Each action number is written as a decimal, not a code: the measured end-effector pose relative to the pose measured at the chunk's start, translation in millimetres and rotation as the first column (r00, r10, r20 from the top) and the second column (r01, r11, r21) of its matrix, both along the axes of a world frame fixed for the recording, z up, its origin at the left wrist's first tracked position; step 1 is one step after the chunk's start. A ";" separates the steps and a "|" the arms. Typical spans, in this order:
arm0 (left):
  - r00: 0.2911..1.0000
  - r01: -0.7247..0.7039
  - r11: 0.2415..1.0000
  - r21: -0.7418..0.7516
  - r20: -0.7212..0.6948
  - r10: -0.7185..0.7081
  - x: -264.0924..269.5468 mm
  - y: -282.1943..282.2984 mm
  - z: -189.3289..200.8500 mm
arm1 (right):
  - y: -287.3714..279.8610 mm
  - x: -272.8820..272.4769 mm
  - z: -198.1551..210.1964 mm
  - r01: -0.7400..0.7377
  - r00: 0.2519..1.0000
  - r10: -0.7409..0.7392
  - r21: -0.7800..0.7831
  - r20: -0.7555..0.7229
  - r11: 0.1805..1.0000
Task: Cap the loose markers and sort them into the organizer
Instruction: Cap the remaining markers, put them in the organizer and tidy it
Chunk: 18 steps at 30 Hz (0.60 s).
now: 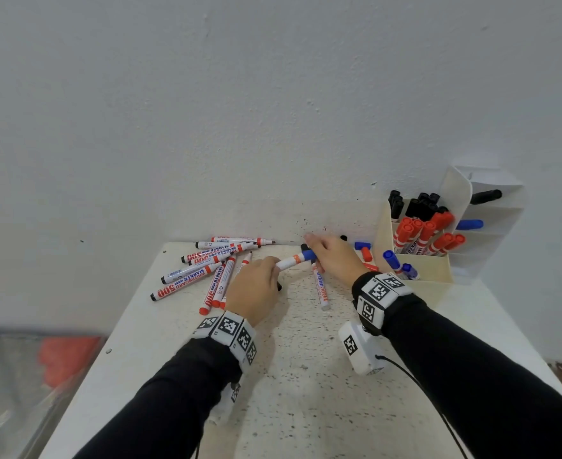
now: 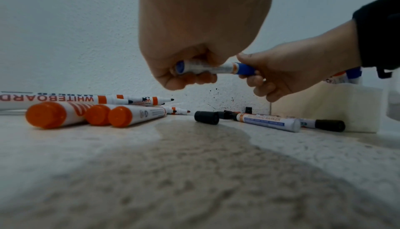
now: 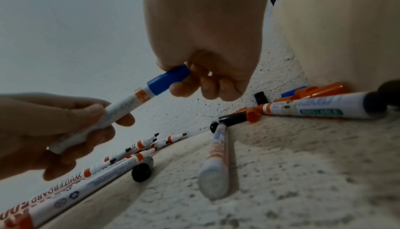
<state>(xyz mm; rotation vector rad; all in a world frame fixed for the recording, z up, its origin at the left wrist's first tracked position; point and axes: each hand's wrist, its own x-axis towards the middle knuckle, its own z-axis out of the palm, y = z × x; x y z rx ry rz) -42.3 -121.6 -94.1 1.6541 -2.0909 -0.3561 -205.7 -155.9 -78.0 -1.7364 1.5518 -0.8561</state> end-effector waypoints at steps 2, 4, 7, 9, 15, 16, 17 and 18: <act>0.999 0.033 0.999 0.000 0.004 -0.033 -3.2 3.0 4.3 | -0.1 0.0 2.1 0.030 0.999 -0.030 -0.022 -0.031 0.999; 0.999 0.044 0.999 0.011 -0.016 -0.044 -6.1 4.9 8.6 | 1.7 -0.4 3.1 0.034 0.999 -0.034 -0.061 -0.002 0.998; 0.989 0.085 0.988 0.132 -0.130 -0.068 -9.6 5.1 14.4 | 8.5 -3.7 4.3 0.011 0.999 -0.004 -0.150 0.048 0.989; 0.966 0.126 0.966 0.226 -0.248 -0.068 -12.2 4.8 17.5 | 13.8 -6.5 4.9 -0.001 0.998 0.012 -0.192 0.055 0.981; 0.913 0.220 0.869 0.443 -0.408 -0.024 -11.6 7.3 22.7 | 21.0 -10.5 2.9 -0.008 1.000 0.008 -0.226 -0.001 0.974; 0.910 0.232 0.857 0.460 -0.415 -0.024 -11.5 8.7 24.0 | 22.7 -10.7 2.4 -0.001 1.000 0.001 -0.230 0.000 0.973; 0.915 0.229 0.863 0.450 -0.401 -0.034 -12.6 9.4 24.4 | 23.8 -10.6 1.4 0.016 1.000 -0.013 -0.232 0.014 0.972; 0.922 0.219 0.880 0.422 -0.385 -0.045 -15.3 10.1 24.5 | 25.9 -9.4 2.8 0.039 0.999 -0.030 -0.240 0.044 0.970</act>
